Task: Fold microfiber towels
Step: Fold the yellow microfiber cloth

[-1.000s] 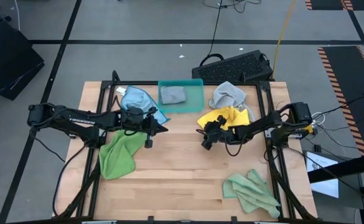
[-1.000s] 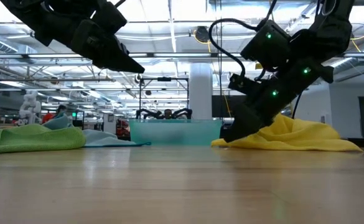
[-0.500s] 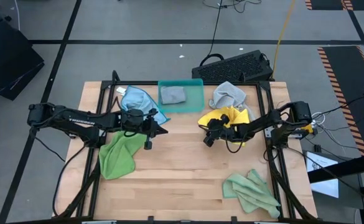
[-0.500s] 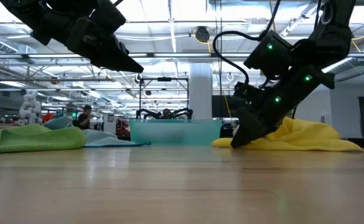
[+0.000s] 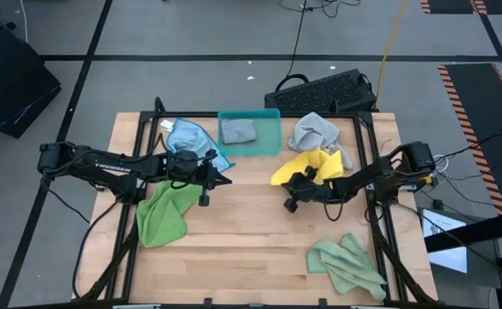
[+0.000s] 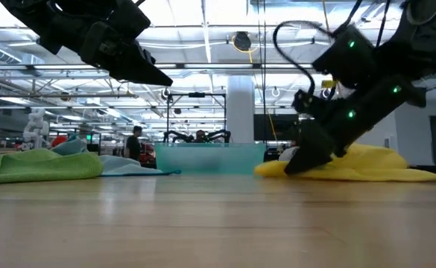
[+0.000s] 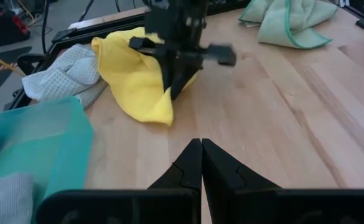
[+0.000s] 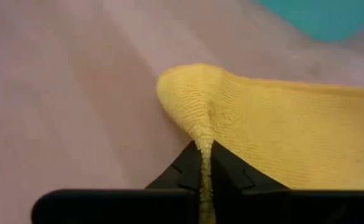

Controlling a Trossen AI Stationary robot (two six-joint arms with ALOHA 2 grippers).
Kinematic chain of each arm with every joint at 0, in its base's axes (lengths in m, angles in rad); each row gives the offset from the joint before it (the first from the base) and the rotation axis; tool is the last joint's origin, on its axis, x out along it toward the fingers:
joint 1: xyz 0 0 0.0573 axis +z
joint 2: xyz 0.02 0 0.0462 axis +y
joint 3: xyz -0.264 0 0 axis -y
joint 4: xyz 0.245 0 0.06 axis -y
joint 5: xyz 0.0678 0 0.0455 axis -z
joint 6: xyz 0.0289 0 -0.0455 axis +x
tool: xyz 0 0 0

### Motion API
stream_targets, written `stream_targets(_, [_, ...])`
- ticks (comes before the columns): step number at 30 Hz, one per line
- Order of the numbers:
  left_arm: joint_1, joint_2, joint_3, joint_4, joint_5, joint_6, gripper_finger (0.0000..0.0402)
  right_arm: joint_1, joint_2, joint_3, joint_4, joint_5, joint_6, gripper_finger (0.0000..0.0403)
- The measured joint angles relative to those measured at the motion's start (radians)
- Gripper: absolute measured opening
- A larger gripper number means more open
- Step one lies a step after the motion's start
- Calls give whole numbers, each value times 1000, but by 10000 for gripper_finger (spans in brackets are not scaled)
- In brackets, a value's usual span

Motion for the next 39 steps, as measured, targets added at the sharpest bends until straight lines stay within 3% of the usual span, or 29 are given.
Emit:
stream_targets(9, [-13,0,0,3,-1,-1,21,97,-167,2,88,8,-33,8])
stream_targets(14, [-64,47,0,65,-22,3,86,130,-224,2,103,-3,-32,9])
stream_targets(18, [-105,128,1,225,-130,40,149,143,-233,3,119,-6,-21,7])
stream_targets(23, [-149,270,1,446,-176,194,201,142,-234,3,121,-58,9,8])
stream_targets(31, [-204,502,14,805,-374,461,214,142,-234,3,128,-131,17,8])
stream_targets(39, [-228,628,118,806,-379,579,214,142,-234,3,148,-137,17,8])
